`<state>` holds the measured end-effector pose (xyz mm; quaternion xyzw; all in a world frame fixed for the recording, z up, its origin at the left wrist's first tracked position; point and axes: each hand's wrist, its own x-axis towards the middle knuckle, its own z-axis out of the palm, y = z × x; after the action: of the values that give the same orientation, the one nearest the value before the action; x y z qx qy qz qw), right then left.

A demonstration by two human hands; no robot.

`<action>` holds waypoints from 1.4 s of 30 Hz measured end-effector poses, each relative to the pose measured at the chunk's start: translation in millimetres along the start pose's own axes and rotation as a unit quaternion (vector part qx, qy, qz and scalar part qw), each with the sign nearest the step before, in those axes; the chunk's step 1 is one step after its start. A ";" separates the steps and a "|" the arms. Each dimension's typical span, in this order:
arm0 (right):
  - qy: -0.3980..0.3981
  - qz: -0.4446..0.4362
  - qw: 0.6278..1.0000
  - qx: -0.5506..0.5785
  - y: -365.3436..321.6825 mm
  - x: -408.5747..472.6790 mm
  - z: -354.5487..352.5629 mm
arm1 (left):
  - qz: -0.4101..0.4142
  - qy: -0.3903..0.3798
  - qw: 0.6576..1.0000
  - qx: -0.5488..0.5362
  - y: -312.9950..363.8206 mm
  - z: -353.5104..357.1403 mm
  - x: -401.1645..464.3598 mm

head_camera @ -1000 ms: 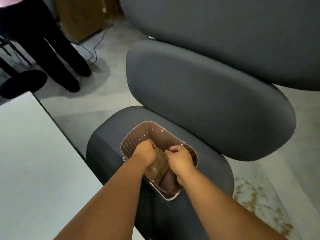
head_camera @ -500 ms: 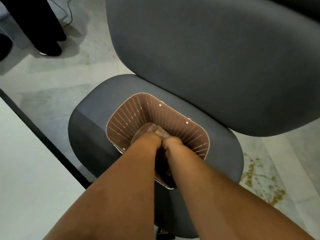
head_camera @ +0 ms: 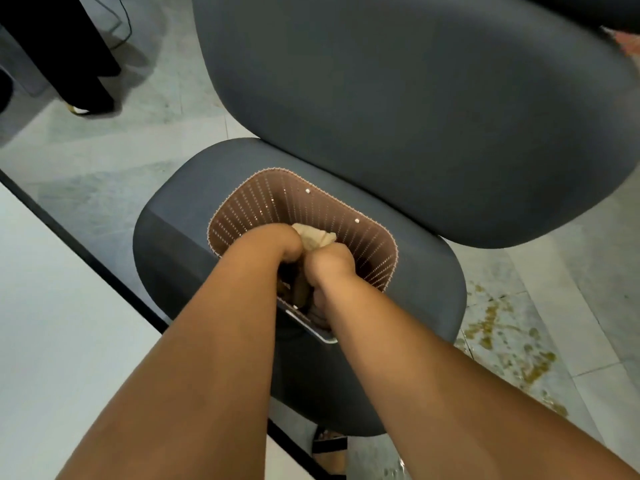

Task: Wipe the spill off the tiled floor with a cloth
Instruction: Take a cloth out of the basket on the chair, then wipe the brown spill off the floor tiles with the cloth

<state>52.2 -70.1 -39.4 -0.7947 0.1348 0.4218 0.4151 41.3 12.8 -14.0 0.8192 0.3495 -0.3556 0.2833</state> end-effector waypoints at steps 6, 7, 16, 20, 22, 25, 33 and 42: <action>0.027 -0.153 0.984 0.091 11.4 -69.7 -33.9 | 0.035 0.095 0.972 -0.212 -3.6 -3.2 -62.8; 0.036 -0.166 0.981 0.092 19.9 -83.6 -44.6 | 0.045 0.104 0.964 -0.240 -2.6 3.9 -80.0; -0.060 -0.213 0.954 0.200 107.7 -171.2 -177.8 | 0.159 0.091 0.924 -0.337 49.4 80.4 -226.7; -0.105 -0.217 0.939 0.245 178.8 -215.9 -257.7 | 0.222 0.057 0.915 -0.332 95.7 143.6 -285.0; -0.107 -0.219 0.936 0.253 215.8 -237.1 -296.2 | 0.249 0.044 0.909 -0.333 120.3 183.0 -310.3; -0.092 -0.206 0.944 0.241 265.4 -258.7 -342.1 | 0.281 0.039 0.892 -0.352 148.2 237.9 -337.5; 0.034 -0.136 0.954 0.266 392.6 -301.6 -381.7 | 0.272 -0.058 0.891 -0.360 166.1 361.1 -368.2; 0.088 -0.137 0.961 0.224 506.2 -300.3 -323.3 | 0.222 -0.105 0.901 -0.357 122.6 458.9 -346.4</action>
<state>-235.6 -674.3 15.9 -0.7261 0.1514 0.2481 0.6232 -214.4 -515.8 13.7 0.6774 0.2299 -0.2190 0.6636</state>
